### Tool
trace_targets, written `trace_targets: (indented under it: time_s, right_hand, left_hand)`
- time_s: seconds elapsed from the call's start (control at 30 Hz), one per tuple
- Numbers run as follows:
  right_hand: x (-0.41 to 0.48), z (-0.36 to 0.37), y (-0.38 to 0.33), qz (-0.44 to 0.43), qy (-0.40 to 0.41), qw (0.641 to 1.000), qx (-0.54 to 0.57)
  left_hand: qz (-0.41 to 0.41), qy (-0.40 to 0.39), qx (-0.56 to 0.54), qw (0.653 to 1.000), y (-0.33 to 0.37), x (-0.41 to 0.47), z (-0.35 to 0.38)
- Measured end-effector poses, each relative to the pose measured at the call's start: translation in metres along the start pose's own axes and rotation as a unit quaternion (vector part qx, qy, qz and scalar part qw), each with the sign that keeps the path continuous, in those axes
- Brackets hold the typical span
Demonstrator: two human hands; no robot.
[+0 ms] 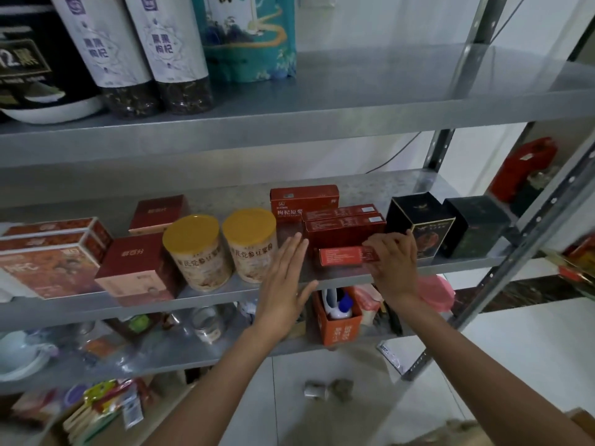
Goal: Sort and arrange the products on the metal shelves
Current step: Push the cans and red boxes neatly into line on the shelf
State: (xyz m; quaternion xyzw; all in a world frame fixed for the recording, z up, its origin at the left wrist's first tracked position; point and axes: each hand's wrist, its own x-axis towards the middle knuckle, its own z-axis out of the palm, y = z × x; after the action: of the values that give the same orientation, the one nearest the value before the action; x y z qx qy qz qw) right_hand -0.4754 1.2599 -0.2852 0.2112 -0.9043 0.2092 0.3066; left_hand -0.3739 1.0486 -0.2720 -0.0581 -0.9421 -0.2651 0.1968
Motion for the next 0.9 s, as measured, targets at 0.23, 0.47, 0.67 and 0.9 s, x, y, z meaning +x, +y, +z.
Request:
trace_targets:
  time_s: [0.23, 0.47, 0.67, 0.9]
  right_hand:
    - [-0.006, -0.039, -0.004, -0.01, -0.037, 0.99, 0.139]
    - [0.005, -0.058, -0.02, -0.003, -0.072, 0.975, 0.212]
    - [0.014, -0.071, -0.012, 0.235, -0.08, 0.873, 0.419]
    - [0.008, -0.065, 0.003, 0.403, -0.219, 0.661, 0.594]
  left_hand:
    - [-0.116, -0.021, -0.219, 0.969, 0.02, 0.011, -0.004]
    - [-0.139, -0.019, -0.33, 0.933, 0.03, 0.015, -0.021]
    - [-0.274, 0.034, -0.443, 0.853, 0.029, 0.027, -0.044]
    - [-0.389, -0.059, -0.477, 0.786, 0.029, 0.035, -0.065]
